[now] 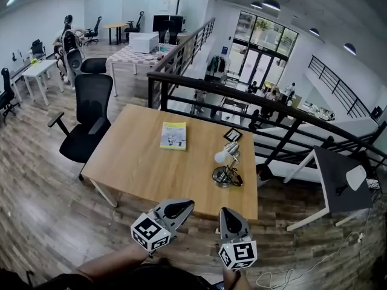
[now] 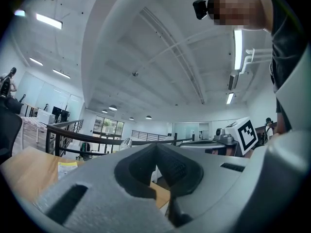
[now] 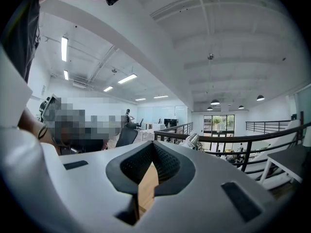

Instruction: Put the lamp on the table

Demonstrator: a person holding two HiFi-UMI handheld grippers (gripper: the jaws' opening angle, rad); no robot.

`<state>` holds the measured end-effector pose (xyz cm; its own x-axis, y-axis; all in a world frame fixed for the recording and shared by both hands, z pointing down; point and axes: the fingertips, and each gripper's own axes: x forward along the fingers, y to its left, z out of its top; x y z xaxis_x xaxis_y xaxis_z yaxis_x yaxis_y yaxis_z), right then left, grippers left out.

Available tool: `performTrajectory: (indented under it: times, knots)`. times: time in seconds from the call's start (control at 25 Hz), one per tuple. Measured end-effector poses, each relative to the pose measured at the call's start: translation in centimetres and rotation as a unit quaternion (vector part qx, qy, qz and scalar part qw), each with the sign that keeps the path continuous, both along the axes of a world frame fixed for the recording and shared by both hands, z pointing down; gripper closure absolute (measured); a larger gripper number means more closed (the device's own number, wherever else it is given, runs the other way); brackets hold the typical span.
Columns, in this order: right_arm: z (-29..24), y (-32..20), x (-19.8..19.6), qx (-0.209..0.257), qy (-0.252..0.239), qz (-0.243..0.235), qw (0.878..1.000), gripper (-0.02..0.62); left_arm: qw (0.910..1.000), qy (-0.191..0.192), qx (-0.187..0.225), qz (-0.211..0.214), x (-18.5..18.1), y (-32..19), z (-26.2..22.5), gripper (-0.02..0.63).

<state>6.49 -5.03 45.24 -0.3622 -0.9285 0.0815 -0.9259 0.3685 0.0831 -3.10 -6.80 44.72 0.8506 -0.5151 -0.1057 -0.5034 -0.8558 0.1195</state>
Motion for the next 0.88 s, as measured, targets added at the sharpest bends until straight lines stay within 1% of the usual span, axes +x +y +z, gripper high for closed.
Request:
performTrajectory:
  times: [0.48, 0.68, 0.88]
  knots:
    - [-0.2, 11.1, 4.2, -0.005, -0.009, -0.032, 0.999, 0.58, 0.9999, 0.005, -0.007, -0.013, 5.7, 11.3, 0.0, 0.598]
    - [0.2, 14.7, 5.3, -0.015, -0.012, -0.038, 0.999, 0.58, 0.9998, 0.005, -0.011, -0.014, 7.0, 14.9, 0.2, 0.598]
    - [-0.5, 16.5, 6.1, -0.01, -0.013, -0.044, 0.999, 0.58, 0.9999, 0.005, -0.007, -0.014, 8.1, 17.0, -0.3, 0.598]
